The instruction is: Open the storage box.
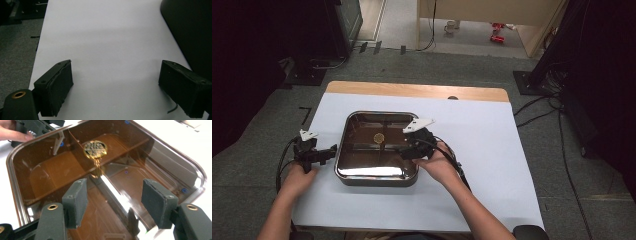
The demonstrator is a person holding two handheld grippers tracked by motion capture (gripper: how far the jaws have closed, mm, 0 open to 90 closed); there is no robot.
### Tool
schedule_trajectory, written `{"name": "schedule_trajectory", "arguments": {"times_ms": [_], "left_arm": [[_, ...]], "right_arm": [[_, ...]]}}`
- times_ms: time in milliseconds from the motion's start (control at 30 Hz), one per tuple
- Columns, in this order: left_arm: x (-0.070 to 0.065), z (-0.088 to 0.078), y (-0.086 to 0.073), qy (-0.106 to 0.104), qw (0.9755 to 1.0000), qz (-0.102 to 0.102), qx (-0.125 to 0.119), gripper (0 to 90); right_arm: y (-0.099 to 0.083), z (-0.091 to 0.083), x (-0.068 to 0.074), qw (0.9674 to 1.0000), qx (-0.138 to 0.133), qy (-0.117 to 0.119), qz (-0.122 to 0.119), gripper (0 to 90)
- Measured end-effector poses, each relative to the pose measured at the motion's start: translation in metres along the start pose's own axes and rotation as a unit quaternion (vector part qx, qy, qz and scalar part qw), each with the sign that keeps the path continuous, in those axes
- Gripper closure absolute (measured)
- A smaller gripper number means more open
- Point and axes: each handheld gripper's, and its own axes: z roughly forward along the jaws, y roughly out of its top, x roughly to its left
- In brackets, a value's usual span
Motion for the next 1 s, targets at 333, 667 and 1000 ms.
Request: {"name": "schedule_trajectory", "arguments": {"times_ms": [333,667,1000], "left_arm": [[0.000,0.000,0.000,0.000,1.0000,0.000,0.000,12.0],[0.000,0.000,0.000,0.000,1.0000,-0.001,-0.001,12.0],[0.000,0.000,0.000,0.000,1.0000,0.001,-0.001,12.0]], "right_arm": [[0.021,0.035,0.011,0.9998,0.001,0.021,-0.002,40.7],[0.028,0.060,0.019,0.9995,0.014,0.028,-0.006,46.4],[0.028,0.068,0.016,0.9997,0.015,0.019,-0.009,57.8]]}}
